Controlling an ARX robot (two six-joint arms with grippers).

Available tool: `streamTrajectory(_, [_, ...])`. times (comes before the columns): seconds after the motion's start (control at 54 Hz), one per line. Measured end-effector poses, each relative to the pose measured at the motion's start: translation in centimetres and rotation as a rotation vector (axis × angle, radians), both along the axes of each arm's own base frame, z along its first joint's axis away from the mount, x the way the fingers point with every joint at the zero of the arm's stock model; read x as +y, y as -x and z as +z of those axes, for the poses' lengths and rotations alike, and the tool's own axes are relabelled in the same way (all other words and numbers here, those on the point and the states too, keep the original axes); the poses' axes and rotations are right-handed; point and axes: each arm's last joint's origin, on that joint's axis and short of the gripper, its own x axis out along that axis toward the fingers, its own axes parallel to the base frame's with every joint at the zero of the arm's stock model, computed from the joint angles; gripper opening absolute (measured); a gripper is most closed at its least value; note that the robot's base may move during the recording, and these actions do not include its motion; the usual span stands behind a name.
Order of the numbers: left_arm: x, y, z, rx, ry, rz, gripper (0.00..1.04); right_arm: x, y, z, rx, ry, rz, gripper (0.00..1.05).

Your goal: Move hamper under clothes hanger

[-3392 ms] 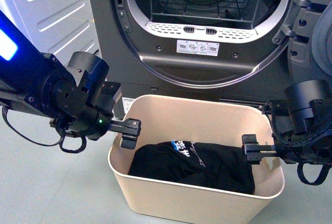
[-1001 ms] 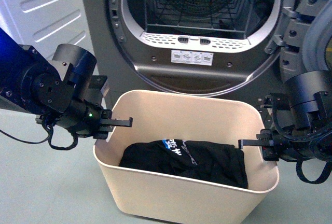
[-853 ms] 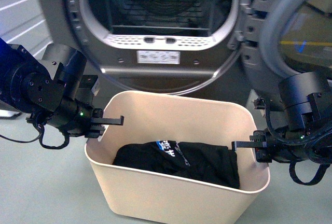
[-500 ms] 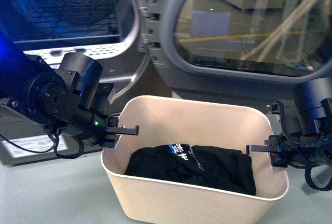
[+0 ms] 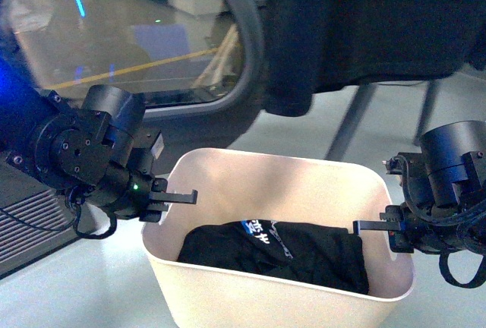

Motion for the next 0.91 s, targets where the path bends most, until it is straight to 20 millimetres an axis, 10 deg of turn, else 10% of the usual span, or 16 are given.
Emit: streamTrajectory(0.908, [-0.07, -0.01, 0.07, -0.002, 0.001, -0.003, 0.04, -0.04, 0.05, -0.03, 0.001, 0.001, -0.001, 0.03])
